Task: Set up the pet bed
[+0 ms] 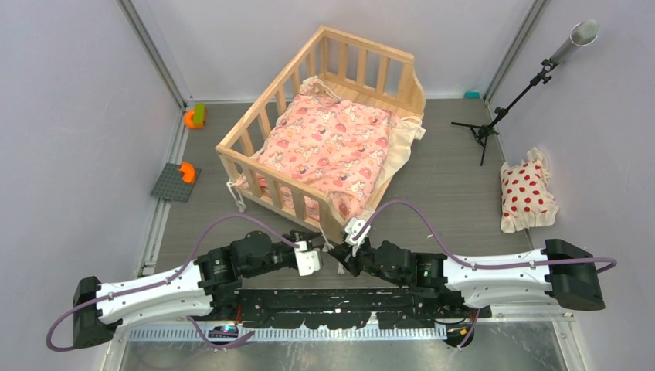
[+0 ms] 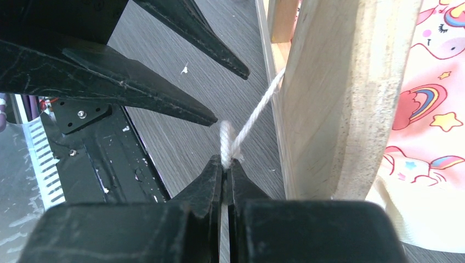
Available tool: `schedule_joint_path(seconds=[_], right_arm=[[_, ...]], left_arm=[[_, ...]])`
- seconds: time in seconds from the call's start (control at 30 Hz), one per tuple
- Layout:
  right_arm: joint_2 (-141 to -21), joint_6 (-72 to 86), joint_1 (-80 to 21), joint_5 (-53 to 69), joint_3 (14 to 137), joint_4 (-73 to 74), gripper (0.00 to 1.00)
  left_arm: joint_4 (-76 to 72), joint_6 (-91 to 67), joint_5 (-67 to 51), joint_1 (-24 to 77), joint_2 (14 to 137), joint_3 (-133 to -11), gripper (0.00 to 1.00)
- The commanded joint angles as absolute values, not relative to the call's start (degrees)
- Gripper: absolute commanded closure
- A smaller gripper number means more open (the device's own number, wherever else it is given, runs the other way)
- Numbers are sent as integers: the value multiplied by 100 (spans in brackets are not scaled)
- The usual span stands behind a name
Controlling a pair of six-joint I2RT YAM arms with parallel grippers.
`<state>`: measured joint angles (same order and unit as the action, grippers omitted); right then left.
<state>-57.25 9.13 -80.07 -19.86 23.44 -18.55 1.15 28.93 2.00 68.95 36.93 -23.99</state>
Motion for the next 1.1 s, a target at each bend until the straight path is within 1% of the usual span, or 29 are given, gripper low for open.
schedule_joint_path(seconds=[0.0,0.4,0.8,1.07], right_arm=[[-5647,929,-8135,-1399,2400,-1613,99],[-5694,913,-8136,-1324,2435,-1617,99],[-5727,926,-8139,-1318,2443,-1626,99],[-5738,949,-8136,-1318,2443,-1635,99]], left_arm=[[106,2639,26,6906,3575,-2462,65],[26,2429,-252,6903,4103,-2505,65],[-408,2431,-110,6908,4295,-2483,70],[-502,2388,-44,6904,4377,-2495,76]])
